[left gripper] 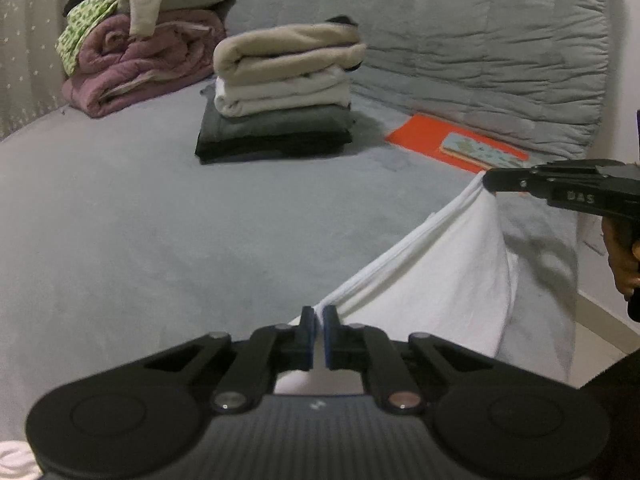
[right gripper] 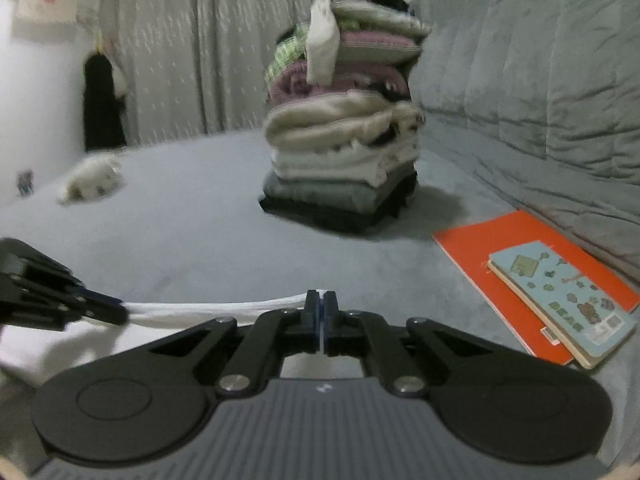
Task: Fold clothes
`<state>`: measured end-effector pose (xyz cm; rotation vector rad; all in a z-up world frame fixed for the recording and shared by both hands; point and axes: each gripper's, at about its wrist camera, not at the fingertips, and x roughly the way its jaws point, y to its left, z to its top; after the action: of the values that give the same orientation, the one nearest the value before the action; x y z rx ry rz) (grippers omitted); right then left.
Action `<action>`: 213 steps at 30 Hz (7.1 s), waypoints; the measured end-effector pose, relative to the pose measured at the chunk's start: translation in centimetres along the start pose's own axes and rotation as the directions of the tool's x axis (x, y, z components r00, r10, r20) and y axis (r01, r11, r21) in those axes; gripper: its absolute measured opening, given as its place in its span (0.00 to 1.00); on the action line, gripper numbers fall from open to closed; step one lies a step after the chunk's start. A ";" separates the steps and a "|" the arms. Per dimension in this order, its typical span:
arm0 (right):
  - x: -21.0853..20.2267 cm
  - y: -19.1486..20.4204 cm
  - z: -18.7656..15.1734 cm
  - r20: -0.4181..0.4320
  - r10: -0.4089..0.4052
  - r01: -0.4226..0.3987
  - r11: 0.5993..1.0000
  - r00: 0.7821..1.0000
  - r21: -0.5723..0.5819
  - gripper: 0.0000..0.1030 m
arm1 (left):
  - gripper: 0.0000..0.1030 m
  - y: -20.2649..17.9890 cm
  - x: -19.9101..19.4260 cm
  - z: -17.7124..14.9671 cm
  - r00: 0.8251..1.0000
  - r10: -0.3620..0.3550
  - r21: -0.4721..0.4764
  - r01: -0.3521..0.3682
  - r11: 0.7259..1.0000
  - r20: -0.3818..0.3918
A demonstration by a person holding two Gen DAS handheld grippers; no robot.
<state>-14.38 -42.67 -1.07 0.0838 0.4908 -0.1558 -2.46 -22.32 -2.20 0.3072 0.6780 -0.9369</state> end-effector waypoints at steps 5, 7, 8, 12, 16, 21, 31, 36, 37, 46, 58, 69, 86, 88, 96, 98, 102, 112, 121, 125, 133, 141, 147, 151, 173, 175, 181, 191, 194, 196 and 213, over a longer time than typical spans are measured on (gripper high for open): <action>3.9 0.3 -0.8 -0.151 -0.103 0.098 0.994 0.983 -0.036 0.02 | 0.11 0.5 1.4 -1.1 0.999 0.032 -0.042 -0.031 0.999 0.014; 4.8 0.4 -1.0 -0.179 -0.169 0.161 0.985 0.969 -0.057 0.04 | 0.23 0.8 1.3 -1.4 0.998 0.044 -0.075 -0.041 0.996 0.035; 4.9 0.4 -0.9 -0.179 -0.183 0.177 0.983 0.967 -0.051 0.06 | 0.38 1.0 1.1 -1.5 0.997 0.056 -0.091 -0.051 0.995 0.045; 4.0 0.5 0.1 -0.153 -0.182 0.184 0.983 0.971 0.003 0.12 | 0.52 1.9 0.0 -2.1 0.994 0.084 -0.137 -0.074 0.988 0.072; 4.2 1.9 1.2 -0.134 -0.155 0.158 0.987 0.979 0.013 0.14 | 0.57 3.2 -1.4 -2.9 0.991 0.105 -0.172 -0.090 0.981 0.081; 5.5 4.6 2.3 -0.147 -0.121 0.124 0.992 0.982 0.013 0.34 | 0.62 5.0 -3.5 -3.9 0.986 0.138 -0.193 -0.119 0.974 0.088; 7.5 11.2 3.8 -0.163 -0.021 0.018 1.000 0.986 -0.018 0.37 | 0.66 9.2 -8.1 -5.8 0.968 0.235 -0.238 -0.209 0.949 0.089; 9.1 14.5 3.9 -0.187 0.016 -0.029 0.997 0.982 -0.066 0.38 | 0.68 11.5 -10.3 -7.1 0.955 0.286 -0.255 -0.258 0.932 0.078; 9.4 15.1 3.9 -0.192 0.024 -0.039 0.997 0.981 -0.072 0.38 | 0.68 11.9 -10.6 -7.4 0.953 0.295 -0.260 -0.266 0.928 0.076; 11.5 20.1 4.1 -0.236 0.132 -0.153 0.985 0.963 -0.076 0.39 | 0.70 15.0 -12.9 -10.1 0.934 0.354 -0.320 -0.322 0.891 0.047; 13.0 26.0 4.4 -0.294 0.554 -0.566 0.823 0.779 0.051 0.39 | 0.70 17.5 -15.9 -13.8 0.925 0.380 -0.382 -0.350 0.855 0.004; 12.7 30.7 2.8 -0.375 0.657 -0.720 0.692 0.654 -0.043 0.39 | 0.70 16.4 -16.3 -15.6 0.922 0.388 -0.282 -0.373 0.884 -0.003; 21.0 30.0 3.7 -0.360 0.860 -0.718 0.504 0.362 0.481 0.37 | 0.70 16.5 -18.1 -17.6 0.937 0.348 -0.301 -0.323 0.897 0.032; 21.3 30.2 4.0 -0.358 0.860 -0.710 0.504 0.363 0.491 0.36 | 0.70 16.5 -18.2 -17.6 0.938 0.346 -0.302 -0.322 0.898 0.030; 19.6 29.2 5.1 -0.334 0.809 -0.695 0.587 0.484 0.415 0.36 | 0.70 16.4 -18.7 -17.9 0.940 0.340 -0.303 -0.316 0.899 0.027; 18.5 29.1 5.1 -0.324 0.776 -0.692 0.630 0.542 0.351 0.38 | 0.70 16.4 -18.7 -18.0 0.940 0.340 -0.306 -0.316 0.898 0.027; 17.0 30.2 4.2 -0.326 0.727 -0.700 0.680 0.604 0.218 0.36 | 0.71 16.3 -18.6 -18.0 0.938 0.345 -0.299 -0.322 0.898 0.026; 15.0 35.1 2.5 -0.301 0.622 -0.684 0.706 0.722 -0.183 0.28 | 0.72 16.0 -18.4 -18.2 0.933 0.359 -0.282 -0.335 0.899 0.036; 14.2 37.1 3.0 -0.168 0.494 -0.518 0.763 0.853 -0.386 0.04 | 0.72 16.2 -18.8 -18.5 0.938 0.345 -0.279 -0.320 0.906 0.044; 15.3 37.5 1.7 -0.193 0.454 -0.492 0.764 0.870 -0.418 0.04 | 0.72 16.2 -18.9 -18.5 0.938 0.342 -0.277 -0.317 0.907 0.047; 13.7 34.9 3.0 -0.168 0.475 -0.504 0.808 0.864 -0.306 0.32 | 0.73 16.0 -20.4 -19.0 0.931 0.364 -0.303 -0.338 0.891 0.031; 9.4 33.7 3.8 -0.205 0.528 -0.566 0.786 0.824 -0.249 0.32 | 0.73 17.6 -24.7 -20.7 0.932 0.361 -0.517 -0.326 0.791 -0.035; 5.4 34.7 1.9 -0.247 0.590 -0.640 0.721 0.768 -0.266 0.32 | 0.72 19.2 -27.6 -22.6 0.907 0.417 -0.666 -0.344 0.661 -0.055; 3.2 35.9 0.0 -0.288 0.605 -0.670 0.669 0.742 -0.323 0.32 | 0.63 20.1 -29.0 -23.5 0.867 0.492 -0.727 -0.384 0.570 -0.072; 1.4 37.3 -2.9 -0.319 0.637 -0.699 0.528 0.702 -0.483 0.02 | 0.07 21.2 -30.2 -23.4 0.696 0.712 -0.733 -0.533 0.422 -0.096; 1.3 37.3 -2.8 -0.332 0.650 -0.719 0.523 0.684 -0.458 0.02 | 0.07 21.2 -30.5 -23.3 0.682 0.724 -0.726 -0.550 0.413 -0.105; 2.1 38.3 -4.3 -0.407 0.625 -0.743 0.511 0.666 -0.432 0.04 | 0.11 22.3 -29.0 -24.1 0.693 0.691 -0.700 -0.598 0.391 -0.206; 1.0 36.3 -2.4 -0.343 0.673 -0.753 0.547 0.655 -0.366 0.34 | 0.49 19.7 -30.1 -21.9 0.578 0.808 -0.644 -0.663 0.383 -0.115; 1.6 35.4 -2.3 -0.317 0.643 -0.715 0.592 0.697 -0.373 0.36 | 0.56 18.6 -29.6 -20.6 0.589 0.806 -0.614 -0.659 0.435 -0.062; 2.2 34.9 -2.2 -0.299 0.616 -0.684 0.628 0.729 -0.371 0.36 | 0.59 18.0 -28.9 -19.8 0.611 0.791 -0.589 -0.651 0.478 -0.032; 6.4 28.0 -1.3 -0.196 0.392 -0.434 0.858 0.899 -0.275 0.40 | 0.61 17.8 -17.3 -11.8 0.846 0.534 -0.304 -0.511 0.804 -0.009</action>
<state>-4.64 -15.76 -4.08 -0.1139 0.6155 0.3566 0.40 4.94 -0.52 0.1729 0.6062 -0.3046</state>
